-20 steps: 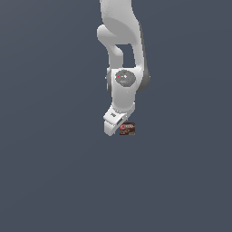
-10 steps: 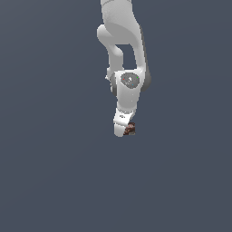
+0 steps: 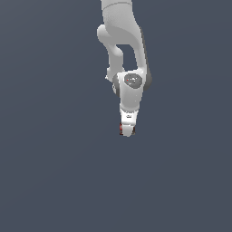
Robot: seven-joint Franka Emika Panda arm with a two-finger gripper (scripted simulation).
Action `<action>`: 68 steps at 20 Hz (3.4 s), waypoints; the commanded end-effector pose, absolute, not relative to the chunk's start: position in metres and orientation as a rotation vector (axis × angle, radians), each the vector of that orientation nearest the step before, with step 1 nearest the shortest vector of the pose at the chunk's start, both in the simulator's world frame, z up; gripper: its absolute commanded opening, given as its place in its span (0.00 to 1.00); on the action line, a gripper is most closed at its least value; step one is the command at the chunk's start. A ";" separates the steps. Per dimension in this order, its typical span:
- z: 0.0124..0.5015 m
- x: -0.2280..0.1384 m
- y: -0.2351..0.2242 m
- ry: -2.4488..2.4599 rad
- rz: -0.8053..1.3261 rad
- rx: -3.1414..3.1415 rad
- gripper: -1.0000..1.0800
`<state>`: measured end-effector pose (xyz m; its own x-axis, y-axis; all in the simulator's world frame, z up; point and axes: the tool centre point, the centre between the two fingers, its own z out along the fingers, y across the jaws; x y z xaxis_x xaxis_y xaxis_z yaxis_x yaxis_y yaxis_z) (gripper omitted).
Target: Pick up the object and move it to a goal position.
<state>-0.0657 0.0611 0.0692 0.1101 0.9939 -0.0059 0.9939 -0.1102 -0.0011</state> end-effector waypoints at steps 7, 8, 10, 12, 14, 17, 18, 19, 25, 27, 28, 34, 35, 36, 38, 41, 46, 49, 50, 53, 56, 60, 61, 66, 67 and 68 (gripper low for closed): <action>0.066 -0.070 0.067 2.185 0.000 2.257 0.96; 0.066 -0.070 0.067 2.186 0.000 2.256 0.96; 0.066 -0.070 0.067 2.180 -0.001 2.262 0.96; 0.063 -0.070 0.066 2.180 -0.001 2.262 0.96; 0.058 -0.070 0.066 2.181 -0.001 2.261 0.96; 0.045 -0.070 0.067 2.184 -0.001 2.259 0.96; 0.040 -0.071 0.067 2.185 -0.001 2.258 0.96; 0.035 -0.071 0.067 2.185 -0.001 2.257 0.96; 0.017 -0.070 0.067 2.187 -0.001 2.255 0.96; 0.016 -0.070 0.067 2.187 -0.001 2.255 0.96; 0.016 -0.070 0.067 2.187 -0.001 2.255 0.00; 0.016 -0.070 0.067 2.187 -0.001 2.255 0.00; 0.016 -0.070 0.067 2.187 -0.001 2.255 0.00; 0.016 -0.070 0.067 2.187 -0.001 2.255 0.00; 0.017 -0.070 0.067 2.186 0.002 2.254 0.00; 0.018 -0.068 0.064 2.186 0.002 2.254 0.00; 0.023 -0.061 0.049 2.186 0.002 2.254 0.00; 0.028 -0.053 0.033 2.187 0.002 2.254 0.00; 0.030 -0.050 0.026 2.187 0.002 2.254 0.00; 0.037 -0.039 0.003 2.187 0.002 2.255 0.00; 0.046 -0.026 -0.024 2.187 0.003 2.255 0.00; 0.058 -0.007 -0.062 2.188 0.003 2.256 0.00; 0.062 -0.002 -0.072 2.188 0.003 2.256 0.00; 0.077 0.022 -0.120 2.188 0.003 2.256 0.00; 0.080 0.026 -0.128 2.188 0.003 2.256 0.00; 0.082 0.030 -0.136 2.188 0.003 2.256 0.00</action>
<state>0.0240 -0.1237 0.0781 0.0322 0.9995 0.0013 0.9995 -0.0322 0.0014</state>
